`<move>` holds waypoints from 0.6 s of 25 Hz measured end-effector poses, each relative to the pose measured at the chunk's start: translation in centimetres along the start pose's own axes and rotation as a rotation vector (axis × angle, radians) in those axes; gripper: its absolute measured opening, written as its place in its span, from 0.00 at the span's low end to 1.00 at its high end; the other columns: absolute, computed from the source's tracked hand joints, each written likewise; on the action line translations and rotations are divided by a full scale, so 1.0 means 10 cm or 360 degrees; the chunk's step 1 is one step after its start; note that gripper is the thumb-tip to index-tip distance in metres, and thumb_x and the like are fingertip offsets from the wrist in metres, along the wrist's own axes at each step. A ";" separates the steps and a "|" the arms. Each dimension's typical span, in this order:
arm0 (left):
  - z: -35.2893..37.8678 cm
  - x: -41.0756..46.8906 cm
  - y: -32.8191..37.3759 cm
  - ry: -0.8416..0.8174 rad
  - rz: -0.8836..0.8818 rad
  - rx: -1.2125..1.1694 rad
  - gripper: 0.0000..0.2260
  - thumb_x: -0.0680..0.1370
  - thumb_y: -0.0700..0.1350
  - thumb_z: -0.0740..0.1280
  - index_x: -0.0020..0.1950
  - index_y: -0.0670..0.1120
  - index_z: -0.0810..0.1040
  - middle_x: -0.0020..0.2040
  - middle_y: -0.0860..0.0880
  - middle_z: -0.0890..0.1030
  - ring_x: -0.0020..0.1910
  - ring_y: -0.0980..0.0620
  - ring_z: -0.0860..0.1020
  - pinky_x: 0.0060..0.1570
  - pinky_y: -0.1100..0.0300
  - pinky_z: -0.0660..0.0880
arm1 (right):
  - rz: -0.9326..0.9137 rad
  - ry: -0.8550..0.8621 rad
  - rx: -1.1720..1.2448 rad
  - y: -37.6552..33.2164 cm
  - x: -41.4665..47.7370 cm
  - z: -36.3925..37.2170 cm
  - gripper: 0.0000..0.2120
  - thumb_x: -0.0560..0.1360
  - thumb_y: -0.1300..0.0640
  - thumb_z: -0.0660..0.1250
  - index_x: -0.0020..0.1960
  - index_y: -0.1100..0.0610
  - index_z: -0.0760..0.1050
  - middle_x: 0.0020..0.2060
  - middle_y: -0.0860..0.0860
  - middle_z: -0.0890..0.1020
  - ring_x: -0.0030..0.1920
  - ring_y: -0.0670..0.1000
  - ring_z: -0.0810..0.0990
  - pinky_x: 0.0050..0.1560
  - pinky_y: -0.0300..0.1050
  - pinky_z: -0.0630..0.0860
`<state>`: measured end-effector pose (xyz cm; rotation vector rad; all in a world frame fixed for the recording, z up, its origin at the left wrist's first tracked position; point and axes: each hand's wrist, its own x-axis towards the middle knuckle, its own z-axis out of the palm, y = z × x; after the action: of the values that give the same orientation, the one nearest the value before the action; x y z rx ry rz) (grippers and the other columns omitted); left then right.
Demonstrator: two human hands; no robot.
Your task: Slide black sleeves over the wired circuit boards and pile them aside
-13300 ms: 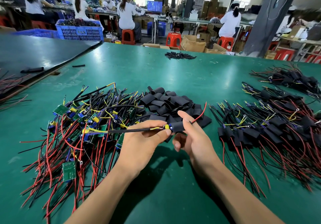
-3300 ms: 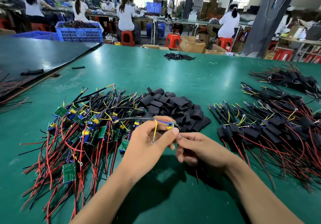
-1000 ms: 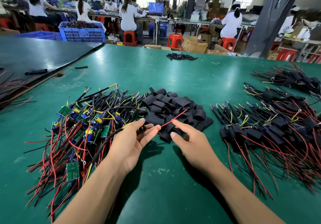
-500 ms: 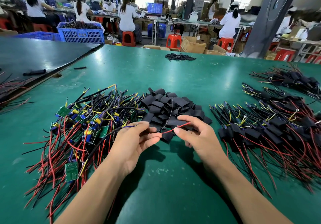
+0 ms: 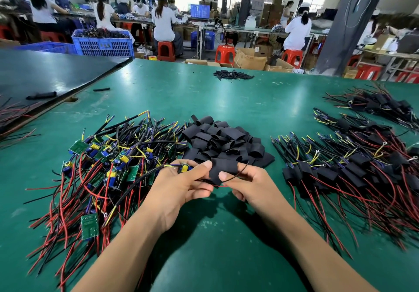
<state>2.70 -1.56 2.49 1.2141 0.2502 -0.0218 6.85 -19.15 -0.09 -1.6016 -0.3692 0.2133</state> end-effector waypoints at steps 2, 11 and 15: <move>0.02 -0.01 -0.01 -0.0014 -0.0004 0.0059 0.08 0.71 0.41 0.75 0.42 0.43 0.77 0.32 0.45 0.81 0.26 0.51 0.80 0.27 0.64 0.78 | 0.0014 -0.0055 -0.0001 0.00 -0.01 0.01 0.08 0.77 0.58 0.71 0.55 0.52 0.84 0.34 0.54 0.74 0.30 0.46 0.63 0.30 0.35 0.61; 0.02 -0.01 -0.01 0.0061 -0.0106 -0.0044 0.07 0.75 0.34 0.70 0.40 0.42 0.76 0.31 0.44 0.81 0.24 0.52 0.79 0.24 0.64 0.76 | -0.0029 -0.0163 0.0362 0.02 0.04 0.06 0.20 0.67 0.53 0.77 0.59 0.48 0.82 0.41 0.54 0.78 0.29 0.46 0.66 0.30 0.37 0.62; 0.04 -0.01 0.00 0.0077 -0.0113 -0.0120 0.06 0.75 0.32 0.70 0.43 0.40 0.75 0.30 0.43 0.81 0.24 0.52 0.80 0.25 0.64 0.76 | -0.0051 -0.0118 0.0425 0.03 0.07 0.05 0.20 0.68 0.53 0.76 0.60 0.48 0.81 0.37 0.50 0.76 0.28 0.47 0.69 0.28 0.37 0.65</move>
<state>2.65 -1.91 2.61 1.1312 0.3337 -0.0440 7.31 -18.44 -0.39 -1.3264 -0.4059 0.2862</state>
